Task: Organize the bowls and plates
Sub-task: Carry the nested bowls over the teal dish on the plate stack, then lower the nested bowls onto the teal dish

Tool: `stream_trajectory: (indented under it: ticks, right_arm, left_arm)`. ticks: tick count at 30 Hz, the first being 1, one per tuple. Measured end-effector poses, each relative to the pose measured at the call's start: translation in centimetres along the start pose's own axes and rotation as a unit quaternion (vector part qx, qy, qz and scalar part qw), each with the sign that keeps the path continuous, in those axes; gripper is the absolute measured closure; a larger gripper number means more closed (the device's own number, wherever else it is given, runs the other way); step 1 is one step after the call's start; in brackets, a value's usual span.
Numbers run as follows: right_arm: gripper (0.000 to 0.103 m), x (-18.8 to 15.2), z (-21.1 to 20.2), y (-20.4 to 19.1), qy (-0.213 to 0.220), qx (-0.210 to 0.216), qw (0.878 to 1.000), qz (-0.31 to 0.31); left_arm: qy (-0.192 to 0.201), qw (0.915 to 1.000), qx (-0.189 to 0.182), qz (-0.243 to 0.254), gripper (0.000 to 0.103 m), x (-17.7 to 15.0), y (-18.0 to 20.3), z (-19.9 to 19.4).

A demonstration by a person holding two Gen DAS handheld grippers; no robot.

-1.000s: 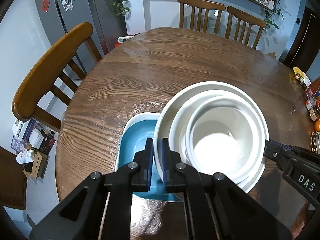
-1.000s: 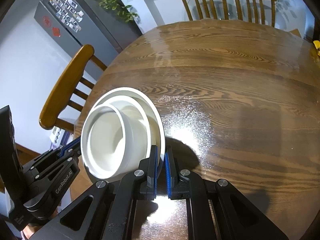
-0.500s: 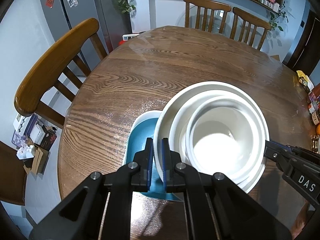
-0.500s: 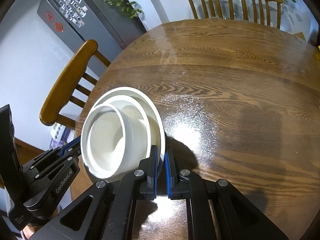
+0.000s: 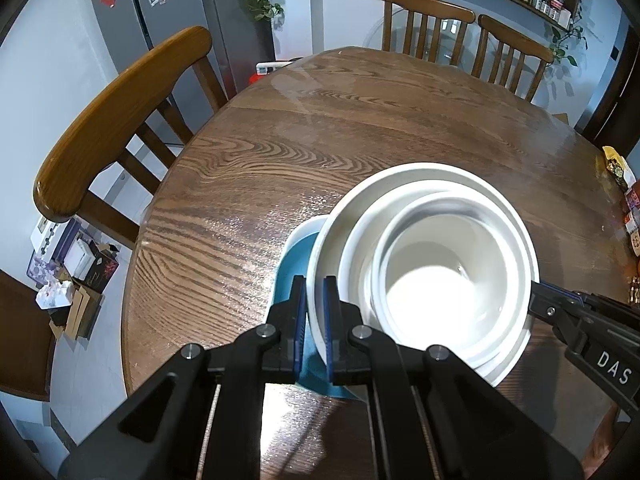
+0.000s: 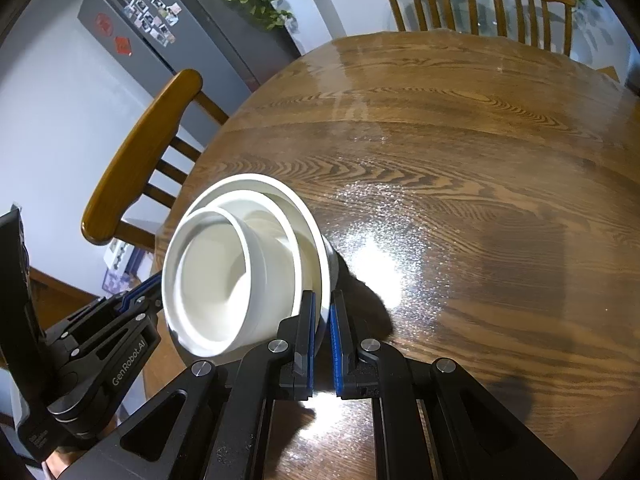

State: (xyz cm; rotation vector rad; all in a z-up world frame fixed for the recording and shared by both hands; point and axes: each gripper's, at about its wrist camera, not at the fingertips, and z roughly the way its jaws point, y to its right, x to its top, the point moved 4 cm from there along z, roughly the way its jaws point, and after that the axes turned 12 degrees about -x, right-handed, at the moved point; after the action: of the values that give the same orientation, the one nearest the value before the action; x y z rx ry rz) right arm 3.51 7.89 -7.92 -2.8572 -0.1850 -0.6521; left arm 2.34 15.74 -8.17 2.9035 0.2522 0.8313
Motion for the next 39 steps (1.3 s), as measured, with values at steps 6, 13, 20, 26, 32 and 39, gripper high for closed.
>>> stream_trajectory:
  ticks: [6,13,20,26,32,39]
  right_arm:
    - [0.093,0.2,0.7,-0.8,-0.006,0.004,1.0,-0.006]
    - [0.093,0.4,1.2,-1.3,-0.01,0.007,1.0,-0.012]
    - [0.093,0.4,1.5,-1.6,-0.014,0.01,1.0,-0.016]
    - [0.093,0.5,1.9,-1.8,-0.018,0.012,1.0,-0.018]
    - [0.093,0.4,2.2,-1.9,-0.025,0.014,0.999,-0.02]
    - [0.093,0.5,2.7,-2.0,-0.032,0.015,0.999,-0.021]
  left_arm:
    - [-0.002,1.0,0.006,-0.008,0.1,0.0,-0.8,0.1]
    - [-0.004,0.9999,0.01,-0.013,0.1,0.0,-1.6,0.3]
    - [-0.006,0.9997,0.014,-0.017,0.1,-0.1,-1.8,0.3]
    - [-0.01,0.9996,0.016,-0.019,0.1,-0.3,-2.2,0.5]
    - [-0.016,0.9994,0.018,-0.024,0.1,-0.4,-2.5,0.8]
    - [-0.024,0.9991,0.018,-0.029,0.1,-0.5,-2.9,1.4]
